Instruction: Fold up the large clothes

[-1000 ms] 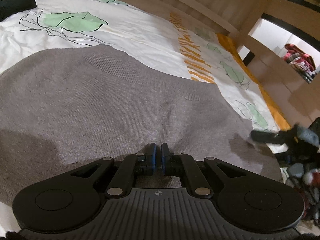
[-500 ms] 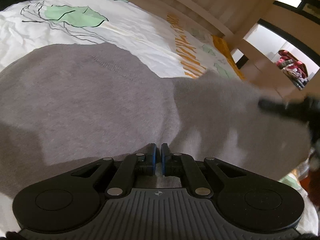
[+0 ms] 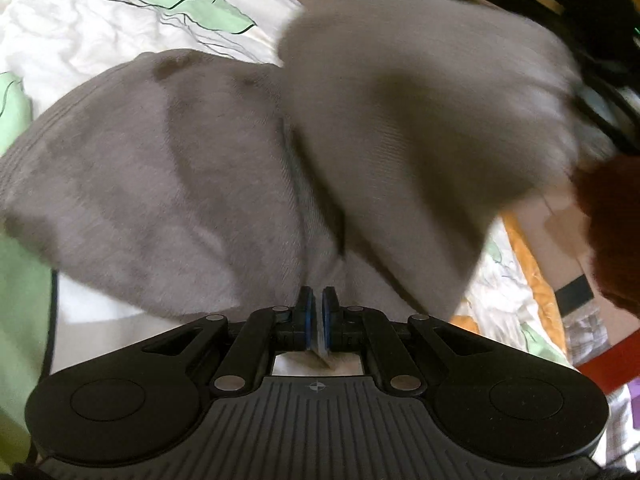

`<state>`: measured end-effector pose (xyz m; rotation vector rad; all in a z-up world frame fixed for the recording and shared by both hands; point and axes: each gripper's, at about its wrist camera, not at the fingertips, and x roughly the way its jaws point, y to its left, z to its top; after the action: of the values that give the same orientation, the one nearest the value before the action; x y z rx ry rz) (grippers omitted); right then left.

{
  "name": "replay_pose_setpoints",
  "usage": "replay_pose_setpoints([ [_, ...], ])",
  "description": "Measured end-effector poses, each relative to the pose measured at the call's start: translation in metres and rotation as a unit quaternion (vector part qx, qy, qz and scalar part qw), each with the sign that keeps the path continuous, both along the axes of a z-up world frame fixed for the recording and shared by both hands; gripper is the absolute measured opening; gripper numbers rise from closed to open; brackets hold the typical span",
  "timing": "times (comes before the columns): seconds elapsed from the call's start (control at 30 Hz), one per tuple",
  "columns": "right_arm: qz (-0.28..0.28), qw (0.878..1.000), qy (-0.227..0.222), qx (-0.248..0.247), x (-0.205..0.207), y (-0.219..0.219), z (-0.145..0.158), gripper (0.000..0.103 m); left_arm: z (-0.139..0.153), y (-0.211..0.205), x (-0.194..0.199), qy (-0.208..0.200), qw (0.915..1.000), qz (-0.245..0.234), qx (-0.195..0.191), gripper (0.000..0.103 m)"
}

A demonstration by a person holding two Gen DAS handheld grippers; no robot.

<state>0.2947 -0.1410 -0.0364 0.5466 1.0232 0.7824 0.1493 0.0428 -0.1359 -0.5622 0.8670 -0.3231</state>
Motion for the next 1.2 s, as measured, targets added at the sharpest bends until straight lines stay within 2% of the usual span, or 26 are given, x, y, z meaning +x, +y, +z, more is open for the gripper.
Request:
replay_pose_setpoints([
  [0.2, 0.049, 0.998, 0.021, -0.043, 0.003, 0.061, -0.031, 0.036, 0.001, 0.008, -0.011, 0.019, 0.9998, 0.004, -0.008, 0.008],
  [0.27, 0.059, 0.997, 0.026, -0.047, 0.003, 0.071, -0.041, 0.043, 0.001, 0.011, -0.014, 0.026, 0.9995, 0.003, -0.017, 0.008],
  [0.33, 0.066, 0.997, 0.031, -0.031, 0.003, 0.074, -0.043, 0.055, 0.002, 0.013, -0.019, 0.03, 0.9994, 0.001, -0.02, 0.008],
  [0.47, 0.075, 0.996, 0.026, 0.036, 0.001, 0.067, -0.027, 0.055, 0.012, 0.012, -0.026, 0.022, 0.9997, -0.012, -0.008, 0.008],
  [0.57, 0.076, 0.996, -0.01, 0.043, -0.004, 0.053, -0.005, 0.058, 0.022, 0.011, -0.032, 0.011, 0.9995, -0.029, -0.004, 0.009],
  [0.63, 0.065, 0.996, -0.026, 0.049, -0.007, 0.035, 0.008, 0.064, 0.029, 0.012, -0.035, -0.002, 0.9991, -0.041, 0.001, 0.009],
  [0.7, 0.049, 0.997, -0.043, 0.047, -0.01, 0.02, 0.015, 0.064, 0.033, 0.017, -0.039, -0.012, 0.999, -0.043, 0.001, 0.014],
  [0.8, 0.018, 0.997, -0.079, 0.012, -0.022, -0.01, 0.021, 0.064, 0.037, 0.028, -0.041, -0.016, 0.9995, -0.02, -0.016, 0.037],
  [1.03, -0.026, 0.994, -0.097, -0.049, -0.064, -0.051, -0.001, 0.064, 0.038, 0.059, -0.033, -0.019, 0.9977, 0.062, -0.023, 0.044],
  [1.2, -0.043, 0.993, -0.081, -0.075, -0.089, -0.062, -0.027, 0.064, 0.035, 0.075, -0.026, 0.003, 0.9936, 0.107, -0.038, 0.045],
])
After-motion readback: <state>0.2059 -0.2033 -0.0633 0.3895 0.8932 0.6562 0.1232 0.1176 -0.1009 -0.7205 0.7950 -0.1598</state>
